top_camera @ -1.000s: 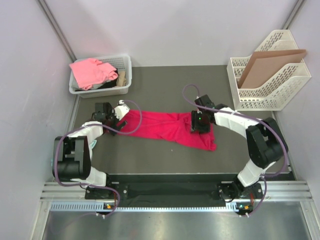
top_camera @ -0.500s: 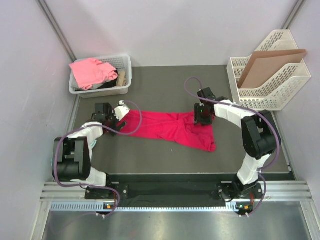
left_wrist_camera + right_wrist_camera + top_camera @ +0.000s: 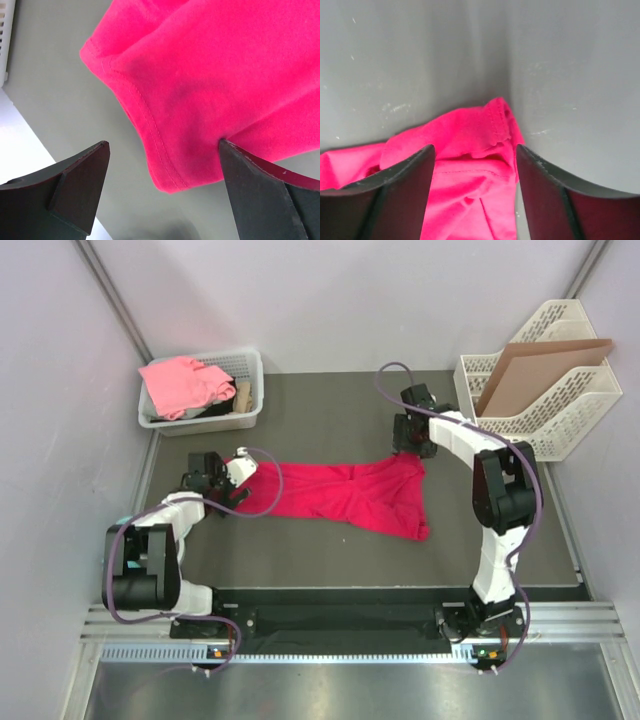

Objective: Fold and stack the t-shirts
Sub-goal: Fold the other side of the tshirt into a rectangle

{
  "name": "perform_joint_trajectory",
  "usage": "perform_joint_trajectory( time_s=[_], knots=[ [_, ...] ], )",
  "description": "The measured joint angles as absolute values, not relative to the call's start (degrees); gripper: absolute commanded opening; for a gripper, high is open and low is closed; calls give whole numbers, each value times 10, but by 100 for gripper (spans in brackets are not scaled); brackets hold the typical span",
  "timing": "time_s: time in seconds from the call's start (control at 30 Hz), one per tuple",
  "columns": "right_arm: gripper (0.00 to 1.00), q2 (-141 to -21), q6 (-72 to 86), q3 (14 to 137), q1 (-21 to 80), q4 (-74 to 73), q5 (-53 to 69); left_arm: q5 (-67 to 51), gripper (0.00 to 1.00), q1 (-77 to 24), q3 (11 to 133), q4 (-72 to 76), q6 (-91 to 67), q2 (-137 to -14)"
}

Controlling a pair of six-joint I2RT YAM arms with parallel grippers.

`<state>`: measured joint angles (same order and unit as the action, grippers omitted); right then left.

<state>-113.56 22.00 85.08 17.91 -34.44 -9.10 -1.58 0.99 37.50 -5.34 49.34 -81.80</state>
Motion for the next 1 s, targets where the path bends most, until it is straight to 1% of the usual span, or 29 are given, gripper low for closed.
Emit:
perform_joint_trajectory(
  time_s=[0.07,0.13,0.23,0.3,0.37,0.47,0.5,0.57,0.63,0.73,0.9,1.0],
  knots=[
    [70,-1135,220,865,178,-354,-98,-12,96,11,369,-53,496,-811],
    [71,-1130,221,872,178,-362,-110,-7,96,11,365,-55,499,-806],
    [67,-1095,225,860,183,-382,-124,-2,96,12,362,-58,500,-801],
    [64,-1034,232,817,187,-387,-124,1,96,14,362,-66,502,-797],
    [61,-945,247,755,194,-387,-110,4,96,16,362,-75,503,-795],
    [61,-815,275,655,208,-369,-59,7,96,18,364,-86,503,-792],
    [61,-781,285,620,213,-356,-36,8,96,18,366,-91,504,-792],
    [60,-751,302,568,223,-338,9,10,96,18,368,-100,504,-792],
    [60,-764,315,531,228,-315,49,11,96,18,372,-108,505,-792],
    [59,-816,327,508,231,-296,89,13,96,19,373,-120,505,-789],
    [59,-898,328,521,232,-272,119,23,96,21,373,-153,505,-781],
    [56,-934,328,538,231,-263,121,27,96,22,373,-155,505,-781]
  ],
)
